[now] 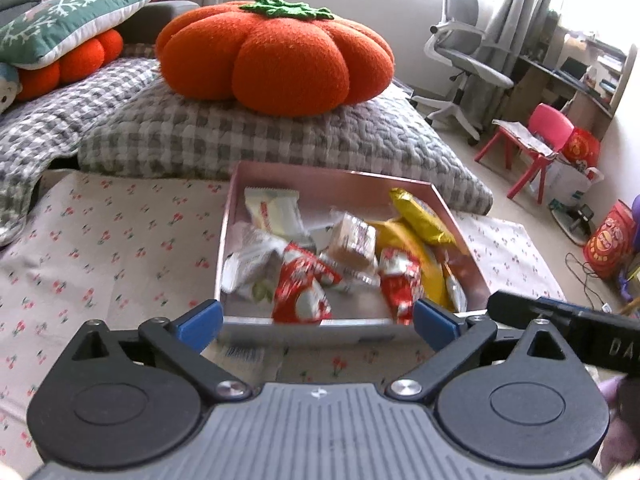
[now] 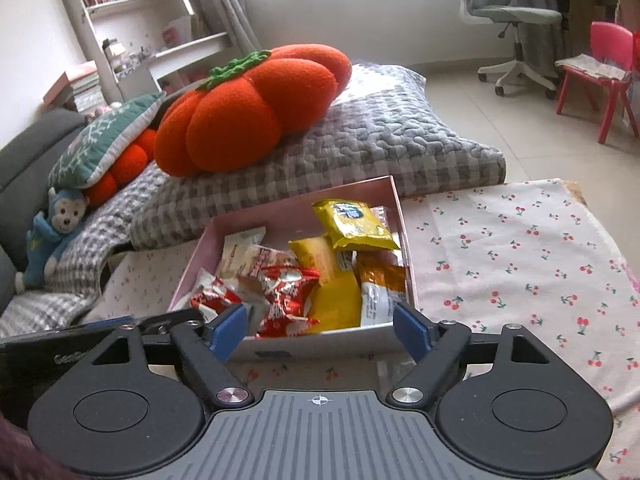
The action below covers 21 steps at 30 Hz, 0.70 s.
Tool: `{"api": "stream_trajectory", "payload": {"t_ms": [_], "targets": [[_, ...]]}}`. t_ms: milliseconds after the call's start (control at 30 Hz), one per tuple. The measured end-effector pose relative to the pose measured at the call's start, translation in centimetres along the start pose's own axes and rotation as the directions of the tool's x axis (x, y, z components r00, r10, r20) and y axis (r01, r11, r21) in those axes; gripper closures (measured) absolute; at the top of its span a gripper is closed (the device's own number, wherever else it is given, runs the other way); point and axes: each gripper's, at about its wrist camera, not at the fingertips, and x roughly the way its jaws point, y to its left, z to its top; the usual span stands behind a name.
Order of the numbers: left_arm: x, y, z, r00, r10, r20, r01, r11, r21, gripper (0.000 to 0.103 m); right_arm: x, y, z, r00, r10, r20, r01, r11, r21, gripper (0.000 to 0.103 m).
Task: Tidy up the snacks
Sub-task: 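Open both tools to release the cake and candy into the box, then withdraw both tools and approach the clear-wrapped bar and silver foil packet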
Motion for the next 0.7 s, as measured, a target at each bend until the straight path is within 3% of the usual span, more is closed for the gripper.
{"api": "stream_trajectory", "payload": {"t_ms": [133, 300, 700], "targets": [[-1.1, 0.5, -1.3, 1.000, 0.010, 0.013, -0.010, 1.000, -0.011, 0.000, -0.8, -0.2, -0.4, 1.000, -0.010, 0.005, 0.010, 1.000, -0.015, 0.014], [-1.8, 1.2, -2.6, 0.999, 0.025, 0.026, -0.024, 1.000, -0.018, 0.000, -1.3, -0.9, -1.2, 0.999, -0.037, 0.003, 0.037, 0.999, -0.030, 0.013], [-3.6, 2.9, -5.5, 0.997, 0.050, 0.064, -0.053, 0.998, 0.042, 0.000, -3.4, -2.2, -4.2, 0.995, -0.096, 0.004, 0.096, 0.986, -0.134, 0.008]]}}
